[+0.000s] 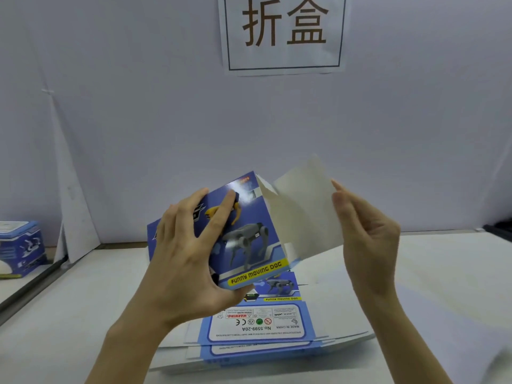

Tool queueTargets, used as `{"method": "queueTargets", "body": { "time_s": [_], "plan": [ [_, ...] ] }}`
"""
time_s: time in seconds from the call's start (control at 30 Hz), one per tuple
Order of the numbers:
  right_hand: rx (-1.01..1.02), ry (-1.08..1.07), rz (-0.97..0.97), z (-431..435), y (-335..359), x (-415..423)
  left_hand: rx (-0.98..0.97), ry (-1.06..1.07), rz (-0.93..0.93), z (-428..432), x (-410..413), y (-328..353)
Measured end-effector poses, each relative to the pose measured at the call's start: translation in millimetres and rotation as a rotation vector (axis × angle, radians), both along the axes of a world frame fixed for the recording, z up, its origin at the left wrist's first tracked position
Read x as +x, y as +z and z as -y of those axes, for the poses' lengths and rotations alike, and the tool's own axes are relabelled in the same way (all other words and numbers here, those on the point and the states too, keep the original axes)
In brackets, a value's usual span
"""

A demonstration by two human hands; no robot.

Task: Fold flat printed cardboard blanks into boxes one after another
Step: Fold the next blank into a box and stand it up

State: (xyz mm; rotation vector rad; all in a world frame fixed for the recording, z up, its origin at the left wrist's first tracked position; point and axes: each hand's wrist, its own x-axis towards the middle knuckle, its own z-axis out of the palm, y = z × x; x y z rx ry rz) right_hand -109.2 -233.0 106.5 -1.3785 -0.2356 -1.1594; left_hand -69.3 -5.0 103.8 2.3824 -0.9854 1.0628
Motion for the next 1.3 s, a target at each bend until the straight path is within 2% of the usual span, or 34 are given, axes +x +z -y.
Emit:
{"method": "queueTargets", "body": {
  "time_s": [0.07,0.2,0.27,0.47,0.6,0.73,0.83,1.03,1.3],
  "plan": [
    [0.193,0.340,-0.145,-2.4,6.2,-2.1,-0.001,0.006,0.007,-0.1,0.6,0.2],
    [0.318,0.836,-0.351,1.0,11.5,-6.5,-0.016,-0.018,0.037,-0.2,0.8,0.1],
    [0.293,0.921,-0.403,2.2,9.3,-6.8,-0.021,-0.034,0.058,-0.7,0.7,0.1],
    [0.232,0.564,-0.422,6.6,7.6,-3.7,-0.040,-0.059,0.073,0.1,-3.0,2.2],
    [0.014,0.476,-0.385,-7.3,6.7,-5.0,-0.008,0.021,0.072,7.0,-3.9,1.0],
    [-0.142,0.314,-0.266,-27.2,4.2,-3.9,-0.030,0.064,0.059,5.2,-5.5,4.1],
    [-0.177,0.324,-0.224,-32.7,3.1,-5.2,-0.009,0.081,0.083,4.4,-6.4,5.0],
    [-0.181,0.468,-0.261,-45.9,-1.4,-9.0,0.003,0.072,0.087,13.3,-9.2,2.9],
    [-0.242,0.483,-0.276,-37.6,-0.1,-10.7,-0.021,0.039,0.085,14.1,-7.6,0.0]
  ]
}}
